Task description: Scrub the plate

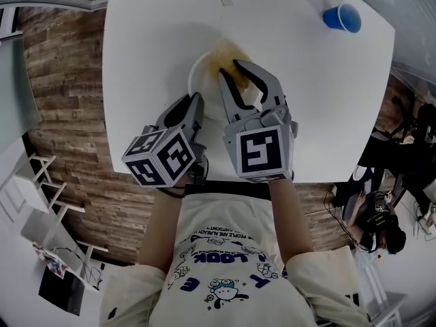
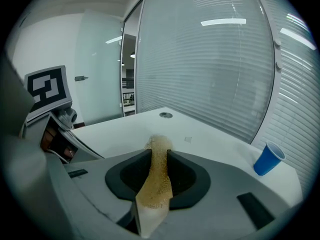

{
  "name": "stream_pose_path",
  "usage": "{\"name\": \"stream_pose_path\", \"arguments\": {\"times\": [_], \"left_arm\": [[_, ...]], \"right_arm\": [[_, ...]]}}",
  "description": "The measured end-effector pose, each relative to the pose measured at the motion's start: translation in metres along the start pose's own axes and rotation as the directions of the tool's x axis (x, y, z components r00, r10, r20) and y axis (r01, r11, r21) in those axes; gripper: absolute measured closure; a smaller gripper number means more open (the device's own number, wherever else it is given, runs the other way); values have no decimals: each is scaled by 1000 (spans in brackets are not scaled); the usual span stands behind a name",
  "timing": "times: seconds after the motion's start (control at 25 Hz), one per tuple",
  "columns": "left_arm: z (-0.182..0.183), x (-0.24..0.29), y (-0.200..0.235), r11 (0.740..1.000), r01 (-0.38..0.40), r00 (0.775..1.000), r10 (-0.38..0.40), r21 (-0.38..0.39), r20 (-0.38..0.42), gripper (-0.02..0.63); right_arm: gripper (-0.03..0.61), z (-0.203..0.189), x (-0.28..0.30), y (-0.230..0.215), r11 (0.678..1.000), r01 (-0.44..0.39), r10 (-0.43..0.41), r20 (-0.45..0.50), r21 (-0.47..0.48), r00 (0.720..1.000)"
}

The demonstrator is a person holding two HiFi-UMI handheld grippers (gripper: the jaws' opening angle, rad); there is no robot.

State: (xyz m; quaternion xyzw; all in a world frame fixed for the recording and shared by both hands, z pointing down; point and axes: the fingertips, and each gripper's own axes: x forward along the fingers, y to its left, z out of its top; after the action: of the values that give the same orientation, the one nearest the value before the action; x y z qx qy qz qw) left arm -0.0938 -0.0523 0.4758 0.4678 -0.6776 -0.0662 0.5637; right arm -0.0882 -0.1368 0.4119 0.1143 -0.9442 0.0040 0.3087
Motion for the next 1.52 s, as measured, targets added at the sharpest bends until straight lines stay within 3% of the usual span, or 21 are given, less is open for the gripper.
{"name": "stream_pose_path", "arguments": {"times": [0.56,1.28,1.52], "left_arm": [[0,1,2,1000,-3,1000,3,-5,2,543],[1,0,3,1000,-1,1000,1,-29,9,545],[2,0,4,1000,-9,1000,9,-21,13,545]], "right_arm": [[480,-1,-4,25,998,-60,60,8,1,998],[480,-13,-24,45,993,-85,85,5,80,996],[480,-24,-34,43,997,-73,74,-22,37,997]]}}
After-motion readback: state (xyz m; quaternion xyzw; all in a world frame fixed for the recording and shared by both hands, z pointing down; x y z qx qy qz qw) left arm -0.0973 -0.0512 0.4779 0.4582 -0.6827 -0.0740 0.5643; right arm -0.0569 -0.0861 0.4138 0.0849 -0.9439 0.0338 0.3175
